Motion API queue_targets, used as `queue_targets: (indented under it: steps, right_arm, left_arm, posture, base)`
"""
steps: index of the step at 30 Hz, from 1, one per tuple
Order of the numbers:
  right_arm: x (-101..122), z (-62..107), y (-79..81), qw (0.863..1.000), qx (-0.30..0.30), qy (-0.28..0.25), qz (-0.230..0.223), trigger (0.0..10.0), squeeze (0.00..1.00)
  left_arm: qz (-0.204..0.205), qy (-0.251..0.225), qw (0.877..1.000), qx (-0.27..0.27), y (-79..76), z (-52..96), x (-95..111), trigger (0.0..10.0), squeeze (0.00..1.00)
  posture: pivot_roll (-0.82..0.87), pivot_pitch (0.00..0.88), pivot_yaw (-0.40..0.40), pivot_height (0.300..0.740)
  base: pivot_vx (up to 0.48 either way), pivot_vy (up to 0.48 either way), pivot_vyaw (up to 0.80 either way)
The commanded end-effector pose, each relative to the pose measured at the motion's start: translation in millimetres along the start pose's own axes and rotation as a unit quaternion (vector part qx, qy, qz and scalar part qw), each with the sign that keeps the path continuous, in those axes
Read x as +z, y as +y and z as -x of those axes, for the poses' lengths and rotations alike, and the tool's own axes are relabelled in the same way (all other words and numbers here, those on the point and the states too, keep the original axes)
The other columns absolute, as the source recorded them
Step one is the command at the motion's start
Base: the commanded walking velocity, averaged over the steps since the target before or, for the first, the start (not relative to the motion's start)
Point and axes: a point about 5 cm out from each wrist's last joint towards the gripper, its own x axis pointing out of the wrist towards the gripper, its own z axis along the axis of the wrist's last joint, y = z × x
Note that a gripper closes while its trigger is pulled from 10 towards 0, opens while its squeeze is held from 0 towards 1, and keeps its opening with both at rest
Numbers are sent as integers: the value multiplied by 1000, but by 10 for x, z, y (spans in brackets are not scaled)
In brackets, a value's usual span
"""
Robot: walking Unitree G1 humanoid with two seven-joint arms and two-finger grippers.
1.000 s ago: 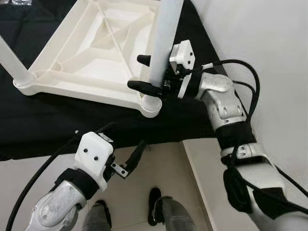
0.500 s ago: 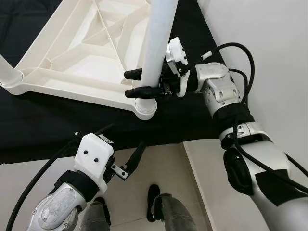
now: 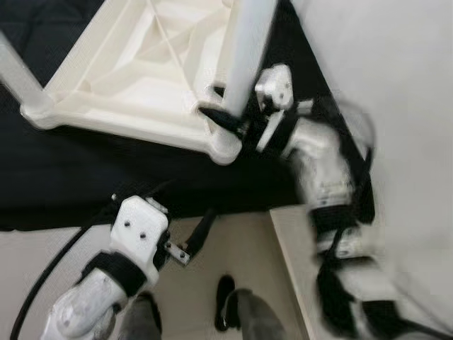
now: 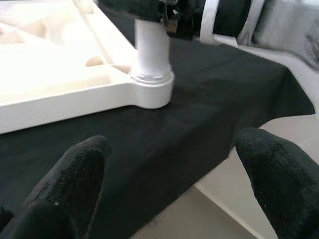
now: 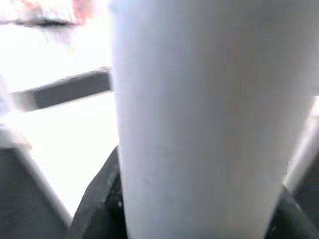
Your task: Building children table
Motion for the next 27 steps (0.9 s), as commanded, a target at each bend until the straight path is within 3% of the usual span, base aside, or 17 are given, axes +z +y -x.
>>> queue_targets:
  steps: [1, 3, 6, 10, 11, 12, 13, 14, 15, 18, 19, 20, 21, 23, 24, 27]
  right_arm:
    - [-540, 398, -71, 988, -75, 132, 15, 0, 0]
    - [-603, 418, 204, 991, 6, 130, 10, 0, 0]
    - [-606, 283, 222, 992, 30, 124, 11, 0, 0]
    - [-581, 246, 202, 992, 23, 122, 14, 0, 0]
    - [-527, 197, 188, 993, 24, 115, 23, 10000, 0]
    - [-457, 159, 211, 994, 34, 100, 19, 10000, 0]
    - [-389, 125, 239, 995, 54, 85, 17, 10000, 557]
    - [-389, 125, 239, 995, 54, 85, 17, 10000, 557]
    - [-258, 61, 287, 993, 99, 58, 2, 10000, 1000]
    - [-126, 6, 317, 988, 149, 30, 0, 10000, 1000]
    - [-56, -25, 321, 980, 197, 17, -3, 10000, 843]
    - [-56, -25, 321, 980, 197, 17, -3, 10000, 843]
    - [-29, -43, 344, 969, 245, 16, 1, 10000, 0]
    - [7, -67, 369, 950, 312, 13, 13, 10000, 0]
    - [7, -67, 369, 950, 312, 13, 13, 10000, 0]
    - [84, -117, 394, 900, 434, 13, 31, 10000, 0]
  left_arm:
    - [7, 2, 1000, -9, -26, 1, -11, 10000, 0]
    - [11, -4, 1000, -15, -39, -40, -12, 10000, 0]
    - [11, -9, 1000, -17, -35, -67, -8, 10000, 0]
    - [9, -10, 1000, -15, -27, -72, -3, 10000, 0]
    - [6, -11, 1000, -11, -4, -70, -1, 10000, 0]
    - [4, -11, 1000, -8, 7, -69, -2, 10000, 0]
    - [3, -11, 1000, -6, 12, -69, -5, 10000, 0]
    - [3, -11, 1000, -6, 12, -69, -5, 10000, 0]
    - [3, -10, 1000, -8, 0, -73, -9, 10000, 0]
    - [3, -10, 1000, -9, -9, -77, -8, 10000, 0]
    - [3, -11, 1000, -9, -11, -78, -8, 10000, 0]
    - [3, -11, 1000, -9, -11, -78, -8, 10000, 0]
    - [4, -11, 1000, -8, -11, -77, -9, 10000, 0]
    - [5, -10, 1000, -7, -10, -78, -13, 10000, 0]
    - [5, -10, 1000, -7, -10, -78, -13, 10000, 0]
    - [5, -9, 1000, -7, -29, -66, -13, 10000, 0]
  posture:
    - [115, 360, -142, 740]
    - [98, 339, -138, 740]
    - [114, 328, -148, 740]
    - [114, 328, -148, 740]
    - [119, 322, -149, 740]
    - [121, 316, -147, 740]
    - [121, 316, -147, 740]
    - [121, 316, -147, 740]
    - [122, 313, -148, 740]
    - [123, 313, -149, 740]
    - [127, 310, -150, 740]
    - [127, 310, -150, 740]
    - [128, 310, -150, 740]
    - [128, 310, -150, 740]
    - [128, 310, -150, 740]
    - [152, 319, -162, 740]
  base:
    - [0, 0, 0]
    - [0, 0, 0]
    - [0, 0, 0]
    - [0, 0, 0]
    - [0, 0, 0]
    - [0, 0, 0]
    - [0, 0, 0]
    - [0, 0, 0]
    - [0, 0, 0]
    - [0, 0, 0]
    - [0, 0, 0]
    - [0, 0, 0]
    - [0, 0, 0]
    - [0, 0, 0]
    - [0, 0, 0]
    - [0, 0, 0]
